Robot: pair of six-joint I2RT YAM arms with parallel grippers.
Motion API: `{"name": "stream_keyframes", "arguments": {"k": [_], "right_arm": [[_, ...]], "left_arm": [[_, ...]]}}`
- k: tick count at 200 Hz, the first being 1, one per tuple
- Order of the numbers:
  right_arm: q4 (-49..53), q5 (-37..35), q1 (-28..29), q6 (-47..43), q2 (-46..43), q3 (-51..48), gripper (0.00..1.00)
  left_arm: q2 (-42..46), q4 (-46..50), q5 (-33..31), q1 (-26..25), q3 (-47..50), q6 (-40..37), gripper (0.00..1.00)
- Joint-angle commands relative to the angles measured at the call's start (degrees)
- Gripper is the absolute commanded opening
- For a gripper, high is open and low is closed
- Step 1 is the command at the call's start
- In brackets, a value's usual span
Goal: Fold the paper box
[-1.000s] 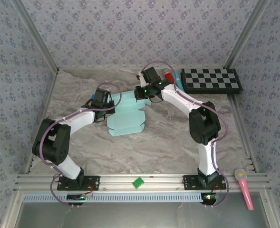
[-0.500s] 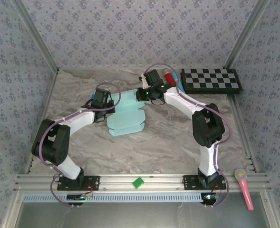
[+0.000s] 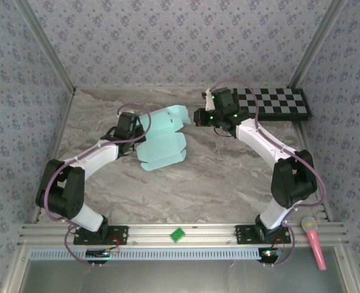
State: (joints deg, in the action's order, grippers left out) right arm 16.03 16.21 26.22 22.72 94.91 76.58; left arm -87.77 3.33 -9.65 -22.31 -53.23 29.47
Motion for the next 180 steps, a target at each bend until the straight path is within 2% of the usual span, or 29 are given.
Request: {"name": "stream_keyframes", "arguments": {"k": [1,91,156,180], "right_arm": [[-1.9,3.0,0.9,-1.1,0.3,-0.9,0.00],[-3.1,2.5,0.7,-0.4,6.8,2.4,0.00],[-4.2,1.5,0.4,0.0,7.2,2.5,0.00],[-5.1,2.2,0.4,0.1,7.2,2.6,0.03]], "left_arm": [[1.4,0.7,1.7,-0.5,-3.0,0.6,0.00],[5.1,-0.1,6.7,-0.5,-1.2,-1.5,0.00],[5.7,-0.9,9.0,-0.5,-0.8,-2.5,0.00],[5.5,-0.8,9.3,-0.5,-0.8,-2.4,0.00]]}}
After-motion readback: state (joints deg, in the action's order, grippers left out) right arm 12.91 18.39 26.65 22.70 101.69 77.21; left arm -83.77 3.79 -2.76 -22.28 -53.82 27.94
